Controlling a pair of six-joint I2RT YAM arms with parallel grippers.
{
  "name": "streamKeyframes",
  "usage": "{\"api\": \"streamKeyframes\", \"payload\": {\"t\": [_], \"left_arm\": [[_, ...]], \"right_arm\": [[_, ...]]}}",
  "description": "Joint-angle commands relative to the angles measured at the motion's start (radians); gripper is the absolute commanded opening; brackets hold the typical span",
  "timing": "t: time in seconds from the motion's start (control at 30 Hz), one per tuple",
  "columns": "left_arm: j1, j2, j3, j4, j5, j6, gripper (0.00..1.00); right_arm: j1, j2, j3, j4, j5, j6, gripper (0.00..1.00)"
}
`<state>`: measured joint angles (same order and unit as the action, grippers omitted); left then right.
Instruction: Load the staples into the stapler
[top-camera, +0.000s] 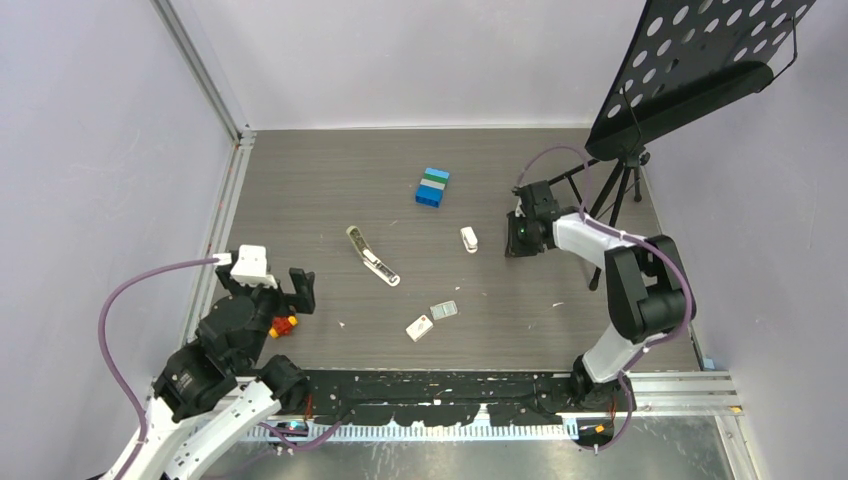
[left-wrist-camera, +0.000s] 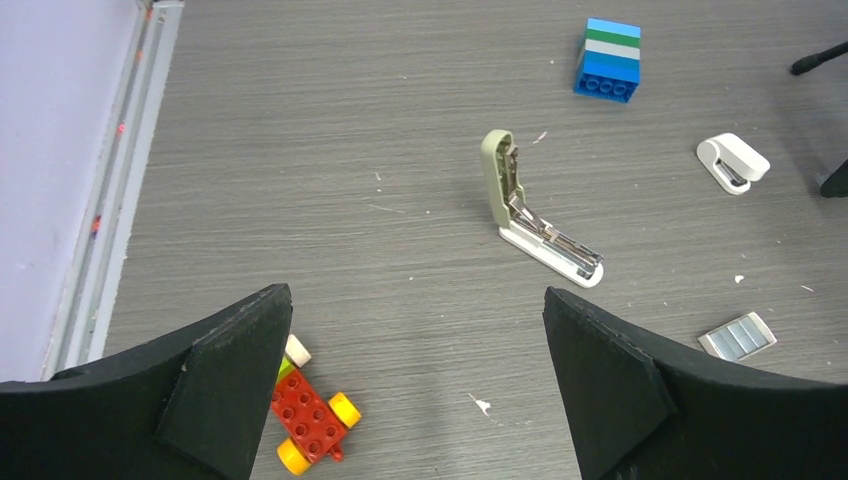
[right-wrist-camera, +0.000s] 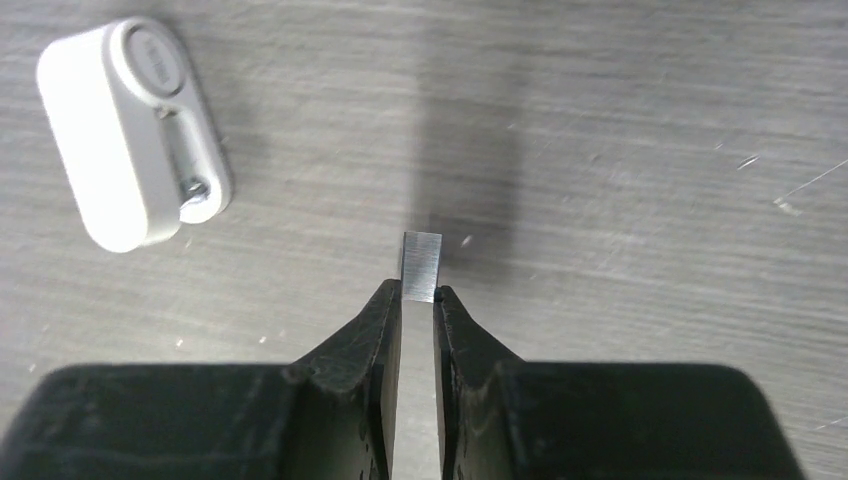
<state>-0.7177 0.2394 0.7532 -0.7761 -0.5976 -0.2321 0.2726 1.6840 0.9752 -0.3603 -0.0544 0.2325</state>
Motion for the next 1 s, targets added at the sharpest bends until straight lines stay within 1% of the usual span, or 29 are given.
{"api": "streamKeyframes", "payload": {"t": [0.0, 0.2, 0.3, 0.4, 0.57, 0.63, 0.77, 0.9, 0.97], "left_arm": [[0.006, 0.062, 0.038, 0.023, 0.078, -0.052, 1.00], [0.005, 0.162, 0.052, 0.082, 0.246, -0.165, 1.00], [0.006, 0.218, 0.048, 0.143, 0.328, -0.218, 1.00], [0.006, 0.280, 0.032, 0.246, 0.425, -0.229, 1.00], [0.003, 0.422, -0.051, 0.485, 0.663, -0.178, 1.00], [0.000, 0.478, -0.065, 0.567, 0.733, -0.161, 1.00], [-0.016, 0.548, -0.102, 0.733, 0.785, -0.085, 1.00], [-0.029, 0.578, -0.186, 0.992, 0.804, 0.018, 1.00], [-0.040, 0.599, -0.239, 1.129, 0.823, 0.093, 1.00]], "right_arm": [[0.024, -0.134, -0.074, 0.103, -0.082, 0.056, 0.19], [0.039, -0.286, -0.200, 0.274, -0.192, 0.125, 0.18], [0.040, -0.351, -0.261, 0.379, -0.245, 0.157, 0.19], [0.040, -0.398, -0.309, 0.488, -0.313, 0.197, 0.19], [0.040, -0.436, -0.374, 0.662, -0.435, 0.283, 0.19], [0.040, -0.436, -0.392, 0.717, -0.479, 0.314, 0.19], [0.041, -0.435, -0.417, 0.802, -0.545, 0.367, 0.19], [0.040, -0.426, -0.427, 0.851, -0.610, 0.399, 0.19], [0.040, -0.422, -0.429, 0.871, -0.641, 0.417, 0.19]]}}
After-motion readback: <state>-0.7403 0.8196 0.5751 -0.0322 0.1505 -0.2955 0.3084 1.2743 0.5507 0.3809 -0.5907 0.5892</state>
